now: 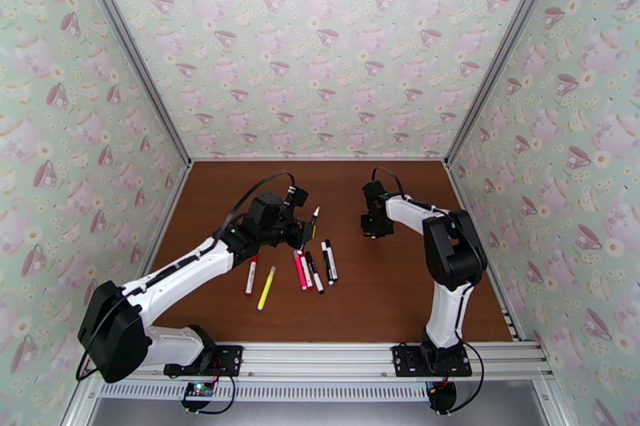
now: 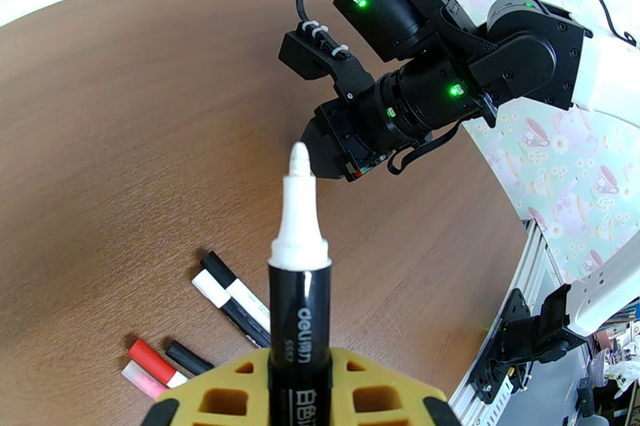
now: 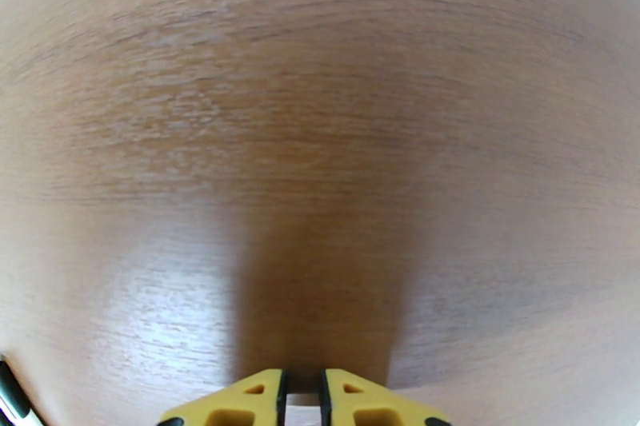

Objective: Open the pen caps

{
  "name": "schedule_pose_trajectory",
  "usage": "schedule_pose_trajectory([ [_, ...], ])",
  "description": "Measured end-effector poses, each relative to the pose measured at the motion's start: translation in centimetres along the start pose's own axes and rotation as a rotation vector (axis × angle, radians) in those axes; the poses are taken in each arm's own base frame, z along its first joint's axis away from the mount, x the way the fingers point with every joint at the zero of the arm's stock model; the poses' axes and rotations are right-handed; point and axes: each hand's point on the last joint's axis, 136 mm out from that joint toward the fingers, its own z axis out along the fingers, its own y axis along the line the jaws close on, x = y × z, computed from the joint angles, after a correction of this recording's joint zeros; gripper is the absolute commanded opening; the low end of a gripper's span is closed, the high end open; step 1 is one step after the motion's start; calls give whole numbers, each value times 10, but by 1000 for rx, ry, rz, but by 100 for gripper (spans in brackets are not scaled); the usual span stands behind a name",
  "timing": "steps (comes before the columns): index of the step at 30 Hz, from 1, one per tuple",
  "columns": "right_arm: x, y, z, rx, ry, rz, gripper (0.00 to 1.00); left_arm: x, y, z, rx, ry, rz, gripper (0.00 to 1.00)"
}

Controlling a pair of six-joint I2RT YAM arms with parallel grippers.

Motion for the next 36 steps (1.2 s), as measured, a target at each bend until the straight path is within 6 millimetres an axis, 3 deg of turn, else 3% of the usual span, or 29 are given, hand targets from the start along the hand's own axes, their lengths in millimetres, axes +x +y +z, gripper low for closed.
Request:
schedule_pose_trajectory([
  [4,-1,0,0,1,-2,9,26,0,3,0,-9,2,-6,0],
  [22,0,-1,-5,-4,-28,24,32,-7,15,-2,-39,-22,-28,1],
  [30,-1,4,-51,-91,-183,85,43,-3,42,2,-99,0,-66,0],
  [36,3,37,-91,-234,-337,70,54,11,80,11,-217,75,-96,0],
])
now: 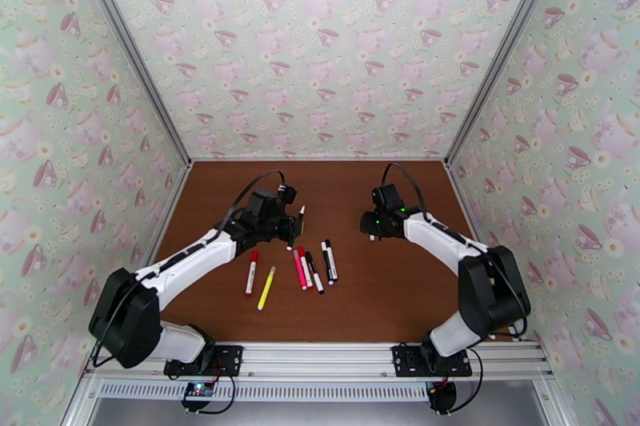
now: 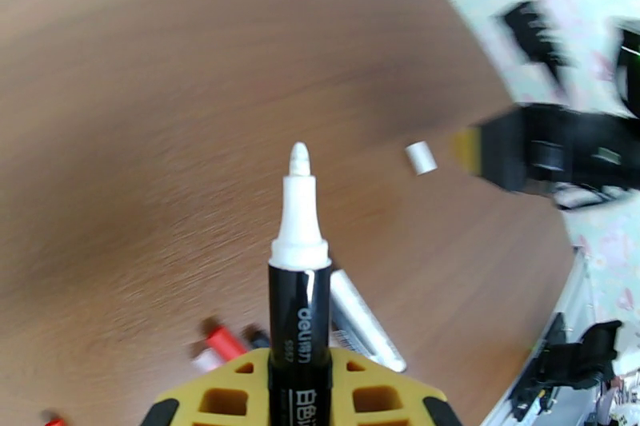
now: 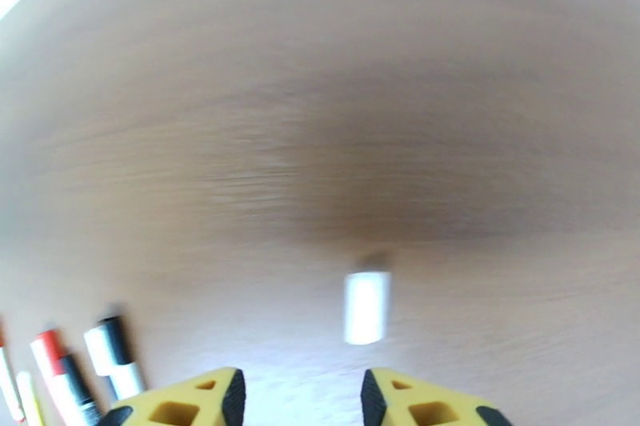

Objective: Open the pen caps

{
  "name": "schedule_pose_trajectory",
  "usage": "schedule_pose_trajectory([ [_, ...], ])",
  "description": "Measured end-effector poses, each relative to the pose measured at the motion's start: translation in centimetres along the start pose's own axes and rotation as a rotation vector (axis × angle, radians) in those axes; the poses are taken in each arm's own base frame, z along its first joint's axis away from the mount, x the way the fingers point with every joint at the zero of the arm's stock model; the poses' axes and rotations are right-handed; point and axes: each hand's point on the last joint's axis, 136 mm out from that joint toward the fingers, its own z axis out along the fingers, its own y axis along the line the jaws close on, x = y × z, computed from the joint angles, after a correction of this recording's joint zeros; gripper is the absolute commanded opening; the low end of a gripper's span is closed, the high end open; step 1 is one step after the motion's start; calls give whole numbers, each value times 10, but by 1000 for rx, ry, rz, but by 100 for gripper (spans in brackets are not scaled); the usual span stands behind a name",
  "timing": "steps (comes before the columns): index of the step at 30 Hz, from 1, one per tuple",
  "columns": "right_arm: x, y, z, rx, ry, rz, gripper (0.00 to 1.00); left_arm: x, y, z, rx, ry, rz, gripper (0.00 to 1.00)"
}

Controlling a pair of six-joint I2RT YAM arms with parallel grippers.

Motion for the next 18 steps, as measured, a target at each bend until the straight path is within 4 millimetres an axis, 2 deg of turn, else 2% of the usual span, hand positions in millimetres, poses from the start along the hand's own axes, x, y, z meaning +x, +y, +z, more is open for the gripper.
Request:
schedule_pose_trajectory([
  [7,1,55,-31,-247,-125,-16,83,-12,39,15,-192,41,33,0],
  [10,1,71,-41,-336,-156,-8,100,-8,60,26,-274,81,34,0],
  [13,1,84,-48,-399,-175,-20,100,2,82,36,-346,126,21,0],
  [18,0,94,-57,-454,-200,-25,100,17,111,46,-437,192,0,0],
])
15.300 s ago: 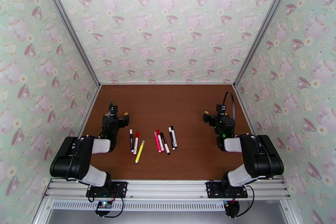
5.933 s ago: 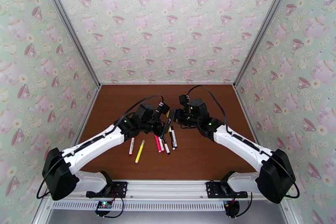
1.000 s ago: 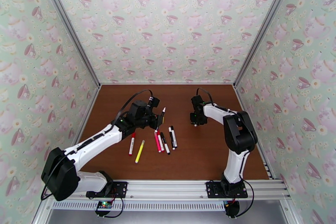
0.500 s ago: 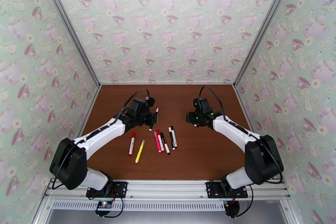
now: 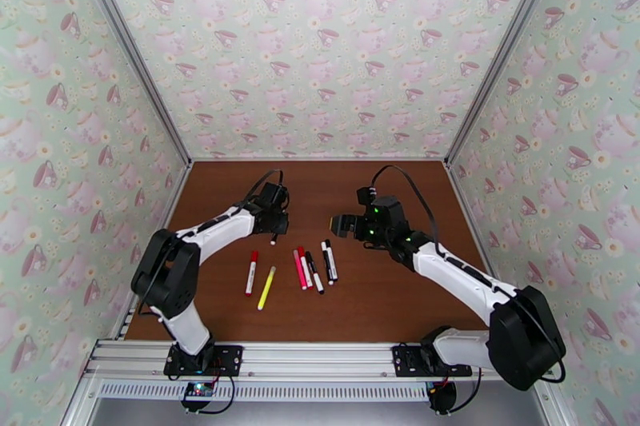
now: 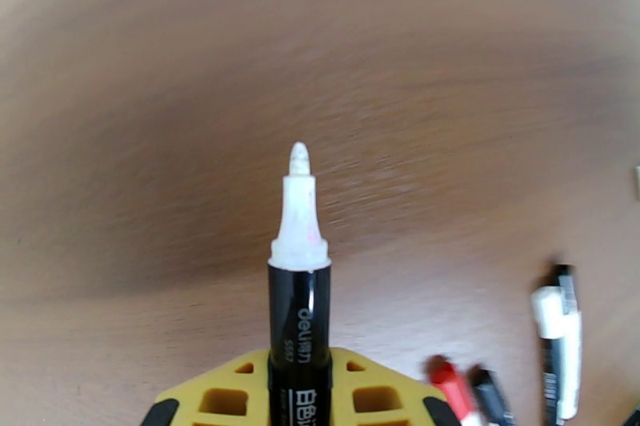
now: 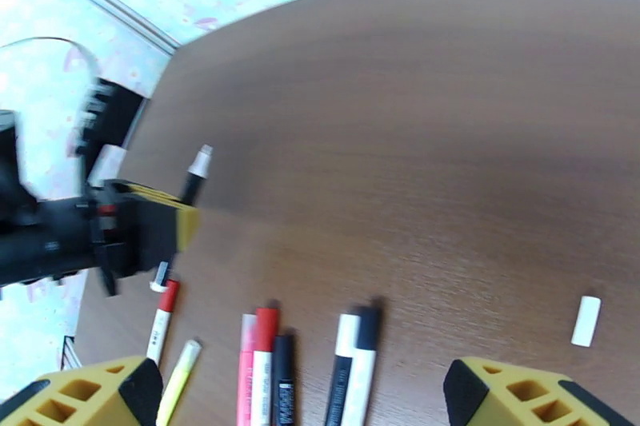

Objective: Open the pen caps

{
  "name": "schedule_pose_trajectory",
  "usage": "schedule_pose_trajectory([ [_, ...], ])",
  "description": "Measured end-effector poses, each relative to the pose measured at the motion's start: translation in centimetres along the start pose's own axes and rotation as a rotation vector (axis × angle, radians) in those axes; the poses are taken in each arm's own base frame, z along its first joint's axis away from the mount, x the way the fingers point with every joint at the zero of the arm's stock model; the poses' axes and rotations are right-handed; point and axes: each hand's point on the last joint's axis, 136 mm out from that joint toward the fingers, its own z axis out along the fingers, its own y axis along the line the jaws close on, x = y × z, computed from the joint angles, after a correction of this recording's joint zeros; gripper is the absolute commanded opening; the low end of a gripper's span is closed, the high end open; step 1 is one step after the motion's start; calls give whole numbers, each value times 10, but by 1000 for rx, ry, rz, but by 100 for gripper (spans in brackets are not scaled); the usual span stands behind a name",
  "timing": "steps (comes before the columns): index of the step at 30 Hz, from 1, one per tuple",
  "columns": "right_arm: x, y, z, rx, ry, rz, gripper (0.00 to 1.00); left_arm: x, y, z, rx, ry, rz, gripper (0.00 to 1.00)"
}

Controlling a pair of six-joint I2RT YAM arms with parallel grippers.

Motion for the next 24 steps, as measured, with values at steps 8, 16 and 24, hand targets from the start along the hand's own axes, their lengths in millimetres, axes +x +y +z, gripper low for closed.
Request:
schedule_pose_trajectory([
  [8,-1,3,-5,-12,-12,19,100,3,22,16,-68,34,-35,2],
  [16,2,2,-1,-9,12,32,100,11,32,27,-87,68,-86,7],
  [24,6,1,3,-13,31,44,100,19,35,39,-97,97,-118,13],
])
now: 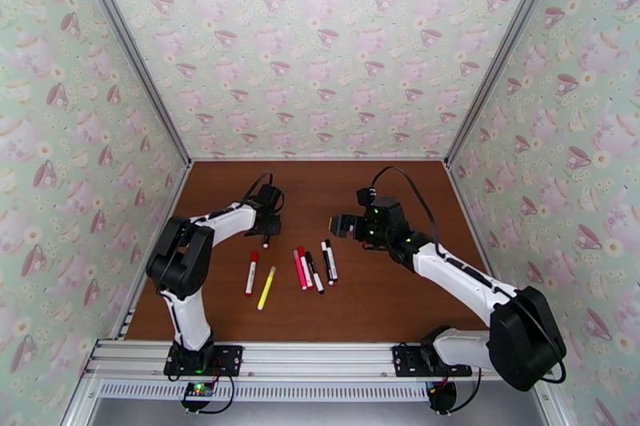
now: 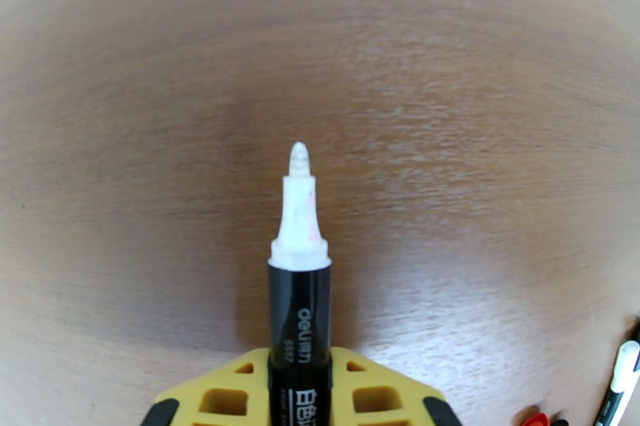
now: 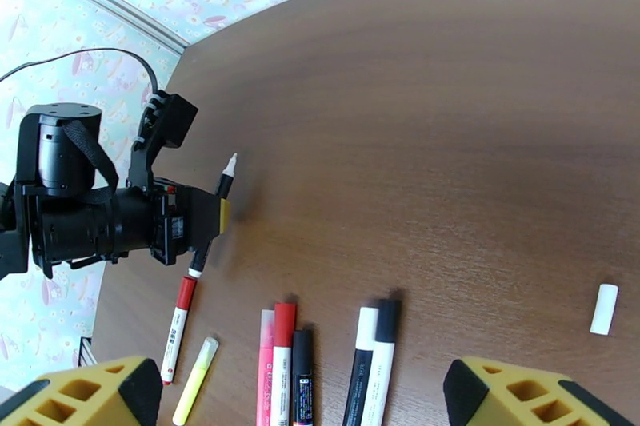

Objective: Open the pen caps

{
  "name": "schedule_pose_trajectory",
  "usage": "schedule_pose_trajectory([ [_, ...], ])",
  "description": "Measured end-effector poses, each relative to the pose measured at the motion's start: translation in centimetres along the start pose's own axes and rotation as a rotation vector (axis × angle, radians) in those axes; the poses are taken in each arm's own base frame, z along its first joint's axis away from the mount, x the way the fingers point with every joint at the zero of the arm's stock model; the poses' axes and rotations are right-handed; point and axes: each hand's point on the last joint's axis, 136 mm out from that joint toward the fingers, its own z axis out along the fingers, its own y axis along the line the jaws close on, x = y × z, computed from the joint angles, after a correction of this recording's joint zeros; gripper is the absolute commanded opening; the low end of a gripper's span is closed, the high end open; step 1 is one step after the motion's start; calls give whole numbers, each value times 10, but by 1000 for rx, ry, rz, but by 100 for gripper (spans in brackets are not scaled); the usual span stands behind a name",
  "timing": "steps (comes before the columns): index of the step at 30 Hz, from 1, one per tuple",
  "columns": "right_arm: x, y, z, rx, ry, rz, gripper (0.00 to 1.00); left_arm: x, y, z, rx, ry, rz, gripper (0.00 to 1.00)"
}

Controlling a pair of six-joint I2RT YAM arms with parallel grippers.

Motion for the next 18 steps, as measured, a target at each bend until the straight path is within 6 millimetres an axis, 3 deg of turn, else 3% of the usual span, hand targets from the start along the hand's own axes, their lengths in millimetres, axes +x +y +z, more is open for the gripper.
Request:
schedule_pose_trajectory([
  [11,1,1,3,-5,18,4,100,-2,-1,2,5,3,-13,36],
  [18,1,2,2,0,26,1,100,-7,-4,1,12,-3,-19,39],
])
